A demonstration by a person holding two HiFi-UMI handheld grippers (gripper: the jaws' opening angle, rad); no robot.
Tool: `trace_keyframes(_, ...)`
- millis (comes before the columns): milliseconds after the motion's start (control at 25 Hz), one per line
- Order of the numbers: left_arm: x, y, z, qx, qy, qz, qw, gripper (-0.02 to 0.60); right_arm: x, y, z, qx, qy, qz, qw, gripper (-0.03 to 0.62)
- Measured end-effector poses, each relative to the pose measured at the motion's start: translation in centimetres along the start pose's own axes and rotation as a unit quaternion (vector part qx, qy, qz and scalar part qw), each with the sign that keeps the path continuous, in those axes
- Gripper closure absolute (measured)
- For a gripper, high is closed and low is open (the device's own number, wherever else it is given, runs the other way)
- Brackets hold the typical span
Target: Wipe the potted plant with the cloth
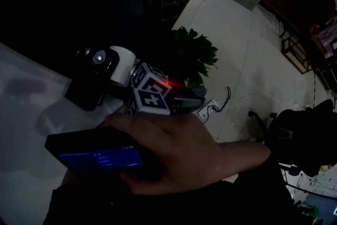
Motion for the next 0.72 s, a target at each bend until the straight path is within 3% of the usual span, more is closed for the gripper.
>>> trace_keyframes(520,0.3,-1.0,0.1,-0.003,-0.011,-0.005,0.9999,0.568,-0.1,0.0,-0.5,0.001,0.003,0.0,1.0,0.592)
trace_keyframes(720,-1.2,1.0,-0.2,0.0,0.01,0.007,0.9999,0.568,-0.1,0.0,-0.3,0.002,-0.001,-0.001,1.0,0.592)
Point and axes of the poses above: the fingertips, and each gripper's own axes: z backward along the fingers, y to its left, x out of its top, the point moved 6 cm from there along z, backward along the fingers, and after that the axes turned 13 degrees about x, right-handed, at the moved point
